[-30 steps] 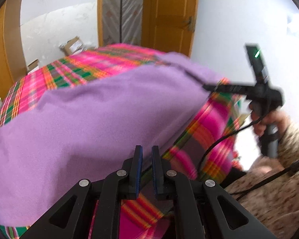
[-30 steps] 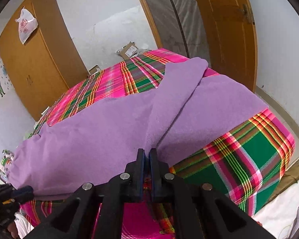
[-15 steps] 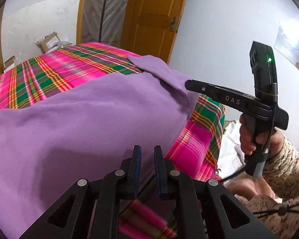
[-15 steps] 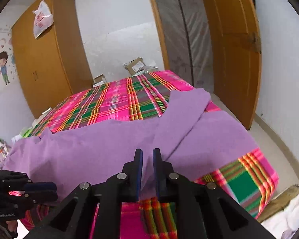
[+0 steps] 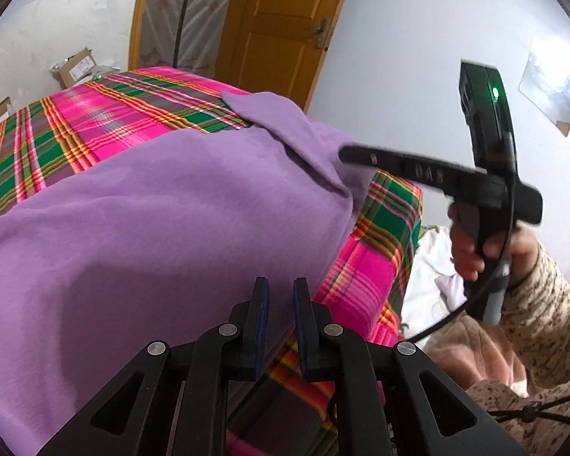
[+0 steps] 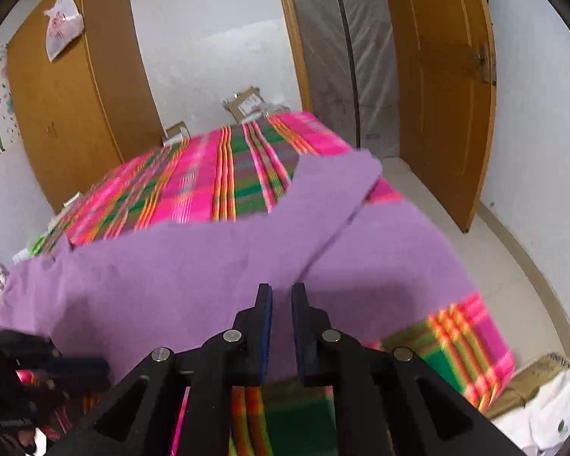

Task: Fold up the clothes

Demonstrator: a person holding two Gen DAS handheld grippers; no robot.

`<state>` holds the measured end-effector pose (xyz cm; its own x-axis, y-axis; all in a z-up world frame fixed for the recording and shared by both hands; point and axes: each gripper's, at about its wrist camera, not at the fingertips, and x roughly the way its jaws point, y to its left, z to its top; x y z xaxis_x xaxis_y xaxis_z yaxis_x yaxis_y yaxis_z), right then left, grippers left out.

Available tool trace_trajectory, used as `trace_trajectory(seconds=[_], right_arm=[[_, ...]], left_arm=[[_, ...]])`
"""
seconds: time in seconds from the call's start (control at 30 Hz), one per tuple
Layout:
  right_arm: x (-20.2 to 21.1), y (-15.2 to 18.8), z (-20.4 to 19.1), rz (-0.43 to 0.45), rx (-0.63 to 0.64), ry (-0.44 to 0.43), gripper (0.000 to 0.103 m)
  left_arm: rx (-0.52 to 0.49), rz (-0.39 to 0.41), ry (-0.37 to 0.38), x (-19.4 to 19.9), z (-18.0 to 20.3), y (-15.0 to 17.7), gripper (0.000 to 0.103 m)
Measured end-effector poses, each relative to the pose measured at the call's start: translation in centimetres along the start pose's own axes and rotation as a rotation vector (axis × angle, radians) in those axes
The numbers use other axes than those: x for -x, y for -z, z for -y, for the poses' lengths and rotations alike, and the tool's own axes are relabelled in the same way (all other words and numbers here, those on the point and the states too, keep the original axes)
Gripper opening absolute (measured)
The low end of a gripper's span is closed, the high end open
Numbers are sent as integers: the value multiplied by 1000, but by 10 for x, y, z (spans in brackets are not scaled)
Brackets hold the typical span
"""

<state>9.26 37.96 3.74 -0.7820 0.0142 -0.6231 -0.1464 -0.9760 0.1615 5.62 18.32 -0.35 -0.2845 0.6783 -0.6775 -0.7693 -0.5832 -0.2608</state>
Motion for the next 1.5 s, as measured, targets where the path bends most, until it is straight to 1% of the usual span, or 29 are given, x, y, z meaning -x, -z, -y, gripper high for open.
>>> trace_trajectory(seconds=[0.1, 0.17, 0.2, 0.27, 0.37, 0.43, 0.53, 0.67, 0.77, 0.87, 0.93, 0.97, 1.0, 1.03, 1.13, 1.2, 1.3, 1.4, 1.5], right_arm=[[-9, -19, 2, 13, 14, 8, 12], [-23, -31, 3, -2, 27, 5, 21], [-31, -36, 4, -16, 27, 5, 28], [-49, -46, 3, -49, 32, -8, 30], [-73, -58, 0, -89, 52, -28, 37], [-87, -66, -6, -109, 90, -3, 38], [-101, -77, -14, -122, 134, 2, 38], [-122, -86, -19, -175, 144, 36, 38], [-133, -89, -23, -213, 176, 87, 38], [-143, -90, -23, -236, 173, 112, 38], [-148, -91, -23, -253, 170, 132, 32], [-147, -91, -22, -249, 165, 134, 31], [-146, -91, -20, -245, 161, 136, 27], [-144, -91, -19, -241, 157, 138, 18], [-140, -90, -15, -229, 144, 144, 7], [-137, -90, -13, -220, 134, 148, 5], [-123, -91, -3, -178, 91, 140, 4], [-107, -92, 9, -147, 28, 107, 4], [-88, -87, 26, -108, -45, 95, 4]], left_arm=[[13, 5, 12, -4, 0, -1, 13], [20, 7, 22, -5, -2, -2, 13], [27, 9, 29, -5, -3, -2, 13], [39, 11, 41, -6, -6, -2, 13], [53, 14, 54, -6, -8, -4, 13], [60, 17, 62, -7, -9, -4, 13], [69, 22, 70, -7, -10, -4, 13], [72, 23, 73, -8, -10, -4, 13], [72, 25, 75, -7, -11, -4, 13], [74, 28, 76, -7, -11, -4, 13], [77, 29, 77, -7, -11, -4, 13], [79, 29, 76, -6, -11, -4, 13], [78, 30, 75, -6, -11, -3, 13], [77, 30, 73, -6, -10, -4, 13], [73, 29, 65, -7, -9, -5, 13], [72, 29, 60, -8, -9, -6, 13], [74, 29, 55, -7, -9, -5, 13], [77, 29, 51, -8, -8, -5, 13], [77, 25, 44, -8, -7, -6, 13]])
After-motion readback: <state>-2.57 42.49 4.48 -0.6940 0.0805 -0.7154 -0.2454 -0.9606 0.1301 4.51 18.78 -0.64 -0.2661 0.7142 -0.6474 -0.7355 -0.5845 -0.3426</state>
